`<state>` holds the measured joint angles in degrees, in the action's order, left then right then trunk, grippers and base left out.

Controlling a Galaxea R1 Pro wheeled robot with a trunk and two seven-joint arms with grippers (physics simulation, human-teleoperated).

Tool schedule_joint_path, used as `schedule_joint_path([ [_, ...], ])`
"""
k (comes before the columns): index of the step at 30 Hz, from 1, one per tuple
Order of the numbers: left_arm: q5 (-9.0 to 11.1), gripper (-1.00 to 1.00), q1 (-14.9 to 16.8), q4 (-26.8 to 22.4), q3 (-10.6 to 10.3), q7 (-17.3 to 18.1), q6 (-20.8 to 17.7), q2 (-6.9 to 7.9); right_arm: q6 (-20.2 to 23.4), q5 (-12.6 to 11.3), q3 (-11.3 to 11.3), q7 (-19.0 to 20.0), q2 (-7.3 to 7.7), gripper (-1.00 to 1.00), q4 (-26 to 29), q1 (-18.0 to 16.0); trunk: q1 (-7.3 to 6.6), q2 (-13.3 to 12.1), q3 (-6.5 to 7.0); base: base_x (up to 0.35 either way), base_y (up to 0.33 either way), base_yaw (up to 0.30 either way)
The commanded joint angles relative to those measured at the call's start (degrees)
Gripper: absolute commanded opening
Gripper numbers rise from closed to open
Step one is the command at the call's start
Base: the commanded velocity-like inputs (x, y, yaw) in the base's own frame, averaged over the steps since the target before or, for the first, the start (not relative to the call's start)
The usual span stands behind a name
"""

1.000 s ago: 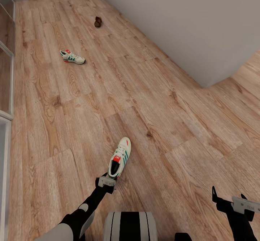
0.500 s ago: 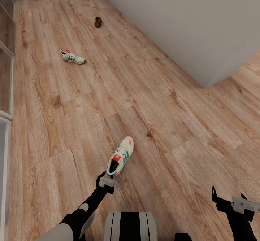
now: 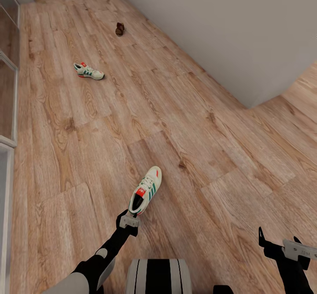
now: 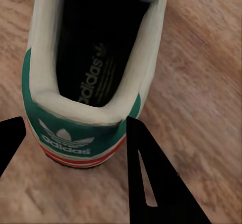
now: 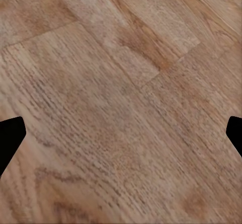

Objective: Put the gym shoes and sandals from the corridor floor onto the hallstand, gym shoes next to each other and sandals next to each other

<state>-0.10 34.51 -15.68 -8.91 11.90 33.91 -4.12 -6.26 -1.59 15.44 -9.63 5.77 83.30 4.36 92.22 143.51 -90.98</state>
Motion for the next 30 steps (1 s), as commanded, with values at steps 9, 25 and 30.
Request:
schedule_joint_path([
  [9, -0.1, -1.0, 0.0, 0.1, 0.0, 0.0, 0.2, -0.01, -0.2, -0.2, -0.1, -0.2, 0.03, 1.0, 0.0, 0.0, 0.0, 0.0, 0.78, 0.0, 0.0, 0.0],
  [25, -0.1, -1.0, 0.0, 0.1, 0.1, 0.0, 0.2, -0.01, -0.2, -0.2, -0.1, -0.2, 0.03, 1.0, 0.0, 0.0, 0.0, 0.0, 2.2, 0.0, 0.0, 0.0],
  [30, -0.1, -1.0, 0.0, 0.1, 0.1, 0.0, 0.2, 0.01, -0.2, -0.2, -0.1, -0.2, 0.03, 1.0, 0.0, 0.0, 0.0, 0.0, 2.65, 0.0, 0.0, 0.0],
])
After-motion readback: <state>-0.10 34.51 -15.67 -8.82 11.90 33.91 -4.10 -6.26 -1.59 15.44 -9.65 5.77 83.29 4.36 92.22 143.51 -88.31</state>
